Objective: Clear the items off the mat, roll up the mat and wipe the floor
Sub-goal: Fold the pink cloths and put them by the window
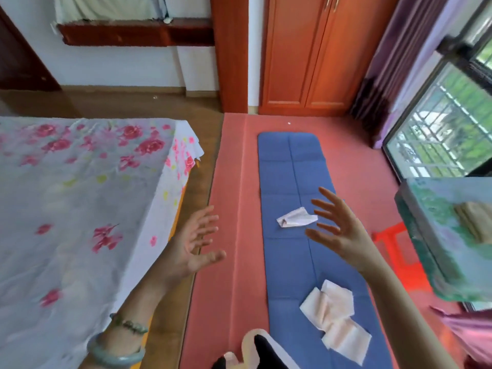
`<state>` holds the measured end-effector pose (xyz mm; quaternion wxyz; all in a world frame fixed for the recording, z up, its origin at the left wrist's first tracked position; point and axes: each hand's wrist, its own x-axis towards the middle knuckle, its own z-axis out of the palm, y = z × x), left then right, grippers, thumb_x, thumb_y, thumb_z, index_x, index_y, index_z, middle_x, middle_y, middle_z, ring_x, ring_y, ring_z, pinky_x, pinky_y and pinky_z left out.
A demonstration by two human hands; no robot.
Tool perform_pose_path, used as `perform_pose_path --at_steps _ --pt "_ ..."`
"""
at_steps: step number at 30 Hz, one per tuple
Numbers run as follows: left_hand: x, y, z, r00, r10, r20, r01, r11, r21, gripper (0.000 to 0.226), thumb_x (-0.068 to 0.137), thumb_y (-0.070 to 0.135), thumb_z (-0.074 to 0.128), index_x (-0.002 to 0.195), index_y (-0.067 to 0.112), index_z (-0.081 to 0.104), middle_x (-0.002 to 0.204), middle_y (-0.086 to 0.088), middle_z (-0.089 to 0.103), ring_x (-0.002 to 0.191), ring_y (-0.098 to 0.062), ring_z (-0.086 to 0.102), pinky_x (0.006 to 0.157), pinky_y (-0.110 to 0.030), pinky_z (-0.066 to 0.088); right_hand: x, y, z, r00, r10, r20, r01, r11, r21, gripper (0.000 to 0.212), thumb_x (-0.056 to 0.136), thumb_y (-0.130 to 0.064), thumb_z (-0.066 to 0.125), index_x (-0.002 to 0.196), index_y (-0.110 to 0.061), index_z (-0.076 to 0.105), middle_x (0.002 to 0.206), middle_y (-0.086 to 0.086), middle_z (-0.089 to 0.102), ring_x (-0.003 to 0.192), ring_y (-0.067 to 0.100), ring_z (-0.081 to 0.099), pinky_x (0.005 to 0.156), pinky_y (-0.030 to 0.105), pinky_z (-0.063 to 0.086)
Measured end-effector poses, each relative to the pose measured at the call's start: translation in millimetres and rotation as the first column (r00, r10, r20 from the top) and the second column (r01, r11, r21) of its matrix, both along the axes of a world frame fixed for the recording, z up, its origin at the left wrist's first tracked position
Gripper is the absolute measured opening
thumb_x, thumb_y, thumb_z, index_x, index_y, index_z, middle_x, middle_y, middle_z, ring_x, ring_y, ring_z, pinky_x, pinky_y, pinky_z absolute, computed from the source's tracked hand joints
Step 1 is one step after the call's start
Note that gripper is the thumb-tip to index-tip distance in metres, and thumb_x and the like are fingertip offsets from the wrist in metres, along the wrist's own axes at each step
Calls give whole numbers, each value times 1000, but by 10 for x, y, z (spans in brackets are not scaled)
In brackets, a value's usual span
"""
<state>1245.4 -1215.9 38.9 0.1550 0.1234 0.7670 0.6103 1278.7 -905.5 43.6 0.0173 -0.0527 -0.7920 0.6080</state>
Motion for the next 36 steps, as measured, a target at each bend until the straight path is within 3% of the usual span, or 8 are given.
perform_pose_path --at_steps 5,14,18,24,27,31,36 --pt "-597 315 -127 985 -168 26 169 986 -16 104 51 61 81 139 28 36 134 5 51 118 -5 54 89 -14 46 -153 155 -114 990 -138 15 138 990 13 79 75 -3 75 128 -47 38 128 -12 54 118 5 53 96 33 46" --pt "-1749 1299 -201 900 -431 73 433 901 -23 95 52 59 83 134 41 38 133 8 52 121 -8 53 97 -28 46 -518 784 -192 912 -410 38 411 911 -25 82 64 -25 75 135 -43 36 129 -16 53 117 -1 52 87 18 46" --pt "-2103 1723 -183 861 -502 85 504 864 -3 92 56 47 83 135 38 38 135 9 51 121 -6 52 94 -23 47 -645 1029 -168 874 -485 42 485 874 -5 81 63 -24 74 133 -44 36 127 -14 53 117 2 52 89 19 45" --pt "-2440 2205 -239 771 -622 136 629 777 -17 97 47 60 85 131 42 40 133 12 52 118 -6 54 91 -25 49 -610 1236 -238 794 -604 62 606 796 2 84 73 -8 79 137 -42 36 129 -13 53 119 4 52 93 24 45" --pt "-2575 2452 -268 716 -683 147 693 720 -32 87 53 43 82 130 40 41 132 11 53 116 -6 55 92 -26 50 -553 1270 -305 728 -681 80 684 730 -4 83 75 -4 76 137 -41 36 129 -12 53 118 4 52 96 31 45" --pt "-2777 2805 -354 602 -782 163 797 602 -49 80 57 40 79 129 41 43 130 13 54 118 -7 55 93 -28 49 -471 1240 -413 601 -792 108 796 605 5 83 73 -8 78 133 -47 35 128 -15 52 118 3 52 94 29 45" --pt "-2925 3264 -515 412 -894 178 911 408 -61 75 64 25 80 130 38 45 127 13 57 116 -5 56 95 -28 49 -372 1052 -551 384 -912 146 916 396 65 83 71 -10 78 126 -53 34 124 -15 53 116 0 51 93 29 45"
